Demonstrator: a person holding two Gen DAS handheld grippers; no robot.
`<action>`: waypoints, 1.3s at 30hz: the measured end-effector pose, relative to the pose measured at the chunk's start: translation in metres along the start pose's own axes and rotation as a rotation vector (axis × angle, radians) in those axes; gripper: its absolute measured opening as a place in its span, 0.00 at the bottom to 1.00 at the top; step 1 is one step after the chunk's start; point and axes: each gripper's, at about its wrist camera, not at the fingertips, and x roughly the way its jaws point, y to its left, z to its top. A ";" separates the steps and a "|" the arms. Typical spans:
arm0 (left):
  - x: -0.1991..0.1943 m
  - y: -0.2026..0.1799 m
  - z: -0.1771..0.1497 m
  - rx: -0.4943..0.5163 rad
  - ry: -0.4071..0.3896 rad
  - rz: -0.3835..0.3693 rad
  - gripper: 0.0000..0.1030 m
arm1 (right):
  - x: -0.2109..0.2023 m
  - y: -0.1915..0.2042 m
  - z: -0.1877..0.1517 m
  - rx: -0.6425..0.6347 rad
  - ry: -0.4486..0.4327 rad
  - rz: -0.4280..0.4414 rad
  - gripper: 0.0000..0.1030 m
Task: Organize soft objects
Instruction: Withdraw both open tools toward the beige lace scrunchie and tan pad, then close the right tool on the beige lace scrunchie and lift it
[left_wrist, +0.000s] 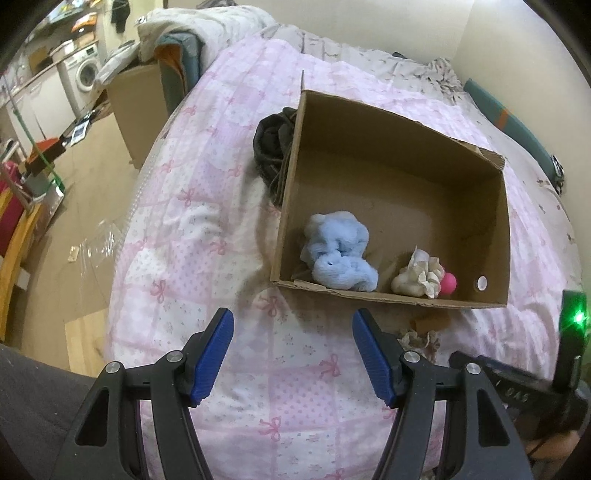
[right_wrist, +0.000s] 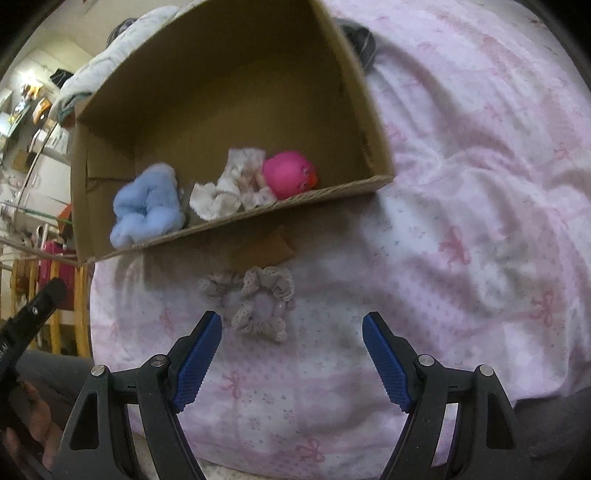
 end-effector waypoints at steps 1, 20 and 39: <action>0.001 0.001 0.001 -0.006 0.003 -0.003 0.62 | 0.003 0.002 0.000 -0.004 0.007 0.008 0.81; 0.008 -0.004 0.004 -0.017 0.029 -0.025 0.62 | 0.065 0.067 -0.003 -0.207 0.009 -0.198 0.64; 0.012 -0.012 -0.008 0.026 -0.006 0.002 0.62 | -0.025 0.075 -0.037 -0.270 -0.050 -0.077 0.15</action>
